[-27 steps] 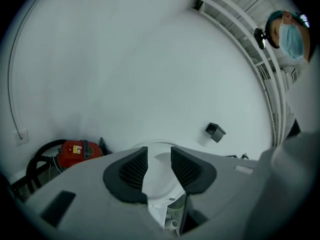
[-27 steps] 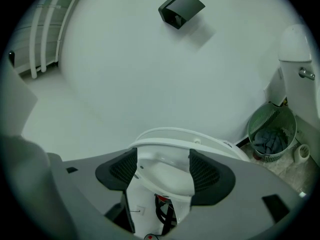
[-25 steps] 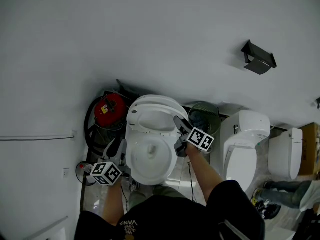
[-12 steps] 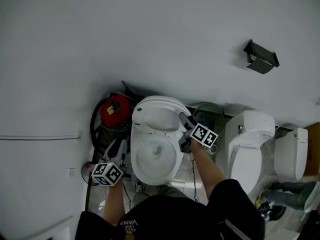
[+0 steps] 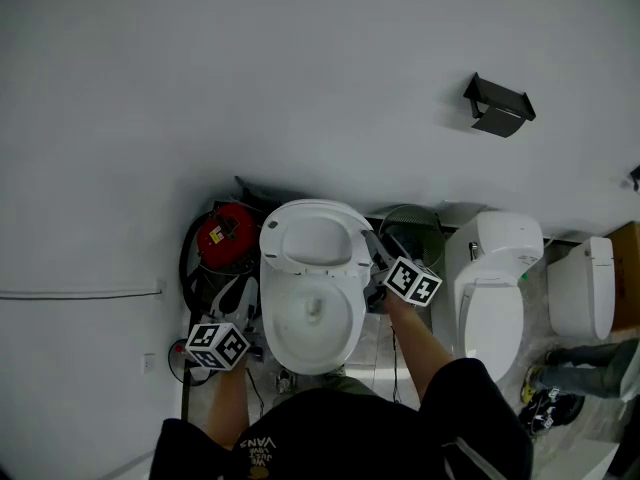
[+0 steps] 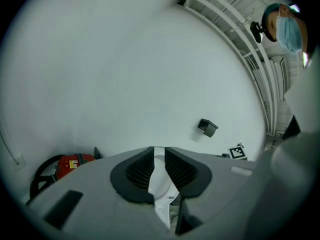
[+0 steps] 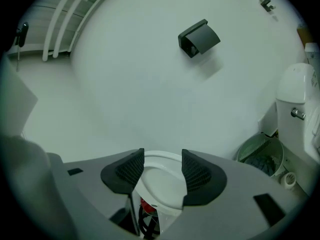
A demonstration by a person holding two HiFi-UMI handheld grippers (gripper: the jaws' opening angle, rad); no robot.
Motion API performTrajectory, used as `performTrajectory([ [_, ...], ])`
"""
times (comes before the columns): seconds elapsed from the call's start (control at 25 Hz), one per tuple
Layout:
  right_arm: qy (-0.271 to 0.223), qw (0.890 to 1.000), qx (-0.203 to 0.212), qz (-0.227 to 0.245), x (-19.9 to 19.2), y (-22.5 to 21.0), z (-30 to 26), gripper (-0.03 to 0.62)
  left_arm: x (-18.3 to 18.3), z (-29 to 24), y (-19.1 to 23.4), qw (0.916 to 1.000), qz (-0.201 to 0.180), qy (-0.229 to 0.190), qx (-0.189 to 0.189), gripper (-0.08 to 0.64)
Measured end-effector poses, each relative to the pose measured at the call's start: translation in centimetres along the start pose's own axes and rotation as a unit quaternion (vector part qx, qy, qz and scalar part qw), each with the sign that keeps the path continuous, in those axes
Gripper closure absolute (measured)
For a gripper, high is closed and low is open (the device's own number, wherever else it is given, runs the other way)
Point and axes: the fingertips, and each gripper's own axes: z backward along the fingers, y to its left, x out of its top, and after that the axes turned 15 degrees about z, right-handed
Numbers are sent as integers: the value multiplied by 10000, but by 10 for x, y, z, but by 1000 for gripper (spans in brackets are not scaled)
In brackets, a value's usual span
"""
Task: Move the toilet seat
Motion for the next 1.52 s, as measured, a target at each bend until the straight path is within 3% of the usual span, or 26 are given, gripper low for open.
performTrajectory([
  [0.12, -197, 9997, -44, 124, 6, 9, 21, 432, 2, 0, -7, 9998, -146, 73, -139, 552],
  [0.4, -540, 9970, -105, 552, 18, 42, 67, 592, 9, 10, -22, 9980, -295, 244, -511, 558],
  [0.76, -657, 9935, -47, 923, 8, 90, 116, 594, 4, 36, -20, 9962, -475, 555, -468, 558],
  [1.04, -804, 9951, -189, 552, -13, 108, 155, 594, -3, 58, -24, 9911, -739, 844, -722, 558],
  [1.52, -813, 9934, -512, 623, -53, 135, 212, 594, -24, 94, -33, 9789, -980, 1253, -1284, 558],
])
